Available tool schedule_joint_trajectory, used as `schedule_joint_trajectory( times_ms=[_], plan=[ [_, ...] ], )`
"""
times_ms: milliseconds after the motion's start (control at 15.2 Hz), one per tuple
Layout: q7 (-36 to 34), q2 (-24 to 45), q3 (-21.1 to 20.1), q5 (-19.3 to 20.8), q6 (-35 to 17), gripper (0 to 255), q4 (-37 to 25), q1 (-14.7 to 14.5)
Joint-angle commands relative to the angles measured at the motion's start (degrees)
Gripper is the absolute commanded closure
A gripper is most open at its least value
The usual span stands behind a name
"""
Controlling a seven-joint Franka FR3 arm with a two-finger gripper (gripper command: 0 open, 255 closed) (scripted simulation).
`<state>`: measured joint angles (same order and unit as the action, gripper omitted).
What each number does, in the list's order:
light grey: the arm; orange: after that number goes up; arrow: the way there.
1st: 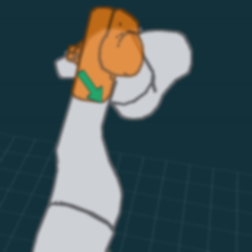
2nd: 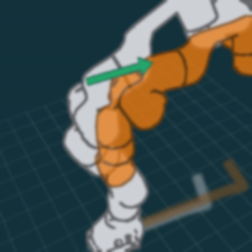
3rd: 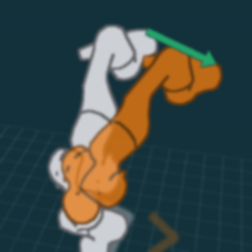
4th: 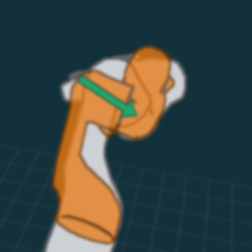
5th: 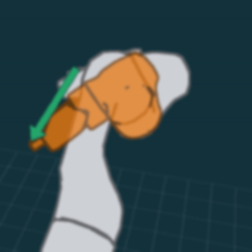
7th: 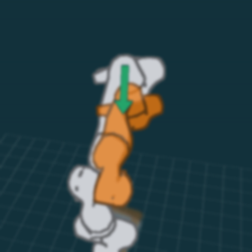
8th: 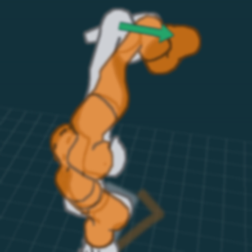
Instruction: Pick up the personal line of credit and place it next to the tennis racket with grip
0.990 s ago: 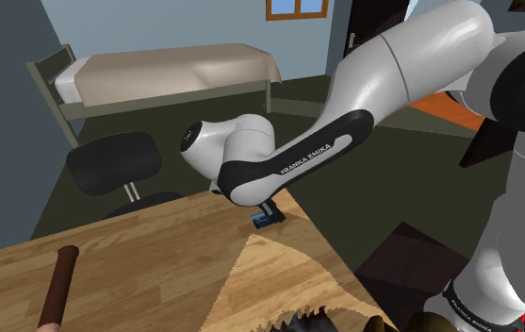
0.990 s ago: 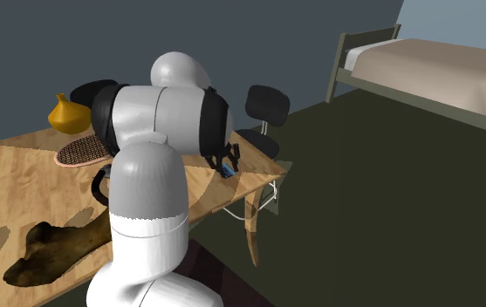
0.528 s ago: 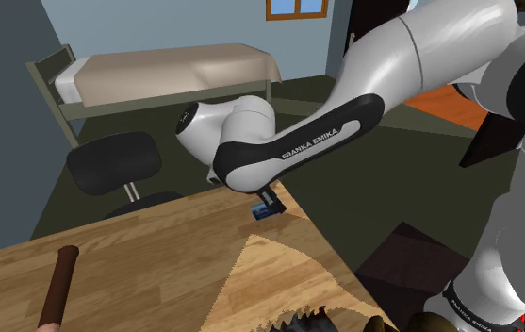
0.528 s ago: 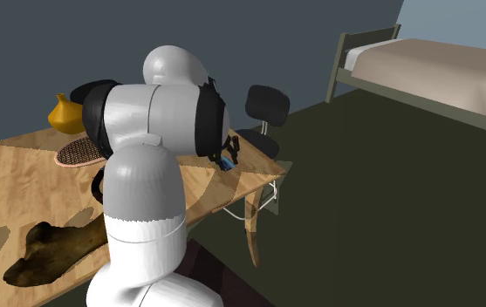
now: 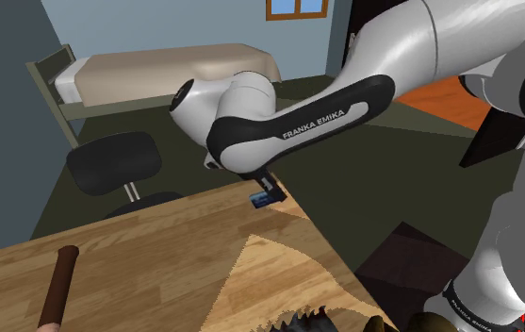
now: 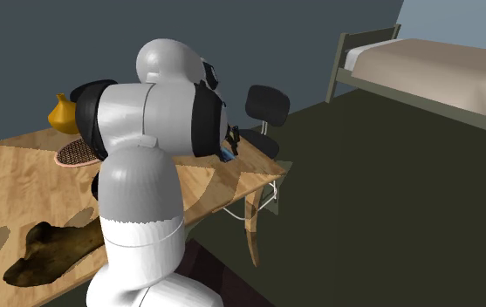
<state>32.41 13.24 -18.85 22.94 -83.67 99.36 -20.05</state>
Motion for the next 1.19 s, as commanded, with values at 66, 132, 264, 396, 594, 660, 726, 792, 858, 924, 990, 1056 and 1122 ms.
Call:
schedule_joint_trajectory(
  times_ms=[66, 132, 264, 396, 594, 660, 726, 792, 858, 924, 990, 1056, 1122],
  plan=[
    [0.76, -0.55, -0.05, -0.12, 2.01, 255, -1.60, -0.07],
    [0.99, -0.69, -0.07, -0.14, 2.68, 255, -2.18, -0.10],
    [-0.19, -0.41, -0.62, -0.57, 3.28, 255, -2.61, -0.89],
    [-2.59, 0.33, -1.70, -1.38, 4.48, 255, -3.67, -2.53],
    [-6.25, 1.88, -3.25, -2.48, 6.36, 255, -5.80, -5.09],
    [-7.48, 2.51, -3.75, -2.81, 7.00, 255, -6.67, -5.97],
    [-8.72, 3.21, -4.25, -3.11, 7.66, 255, -7.61, -6.87],
    [-9.96, 3.96, -4.71, -3.40, 8.33, 255, -8.64, -7.80],
    [-11.21, 4.78, -5.17, -3.66, 9.02, 255, -9.74, -8.75],
    [-12.45, 5.65, -5.59, -3.90, 9.72, 255, -10.94, -9.74],
    [-13.70, 6.58, -6.00, -4.11, 10.44, 255, -12.22, -10.75],
    [-14.93, 7.58, -6.39, -4.30, 11.17, 255, -13.60, -11.80],
    [-16.17, 8.64, -6.76, -4.45, 11.94, 255, -15.07, -12.87]
  ],
)
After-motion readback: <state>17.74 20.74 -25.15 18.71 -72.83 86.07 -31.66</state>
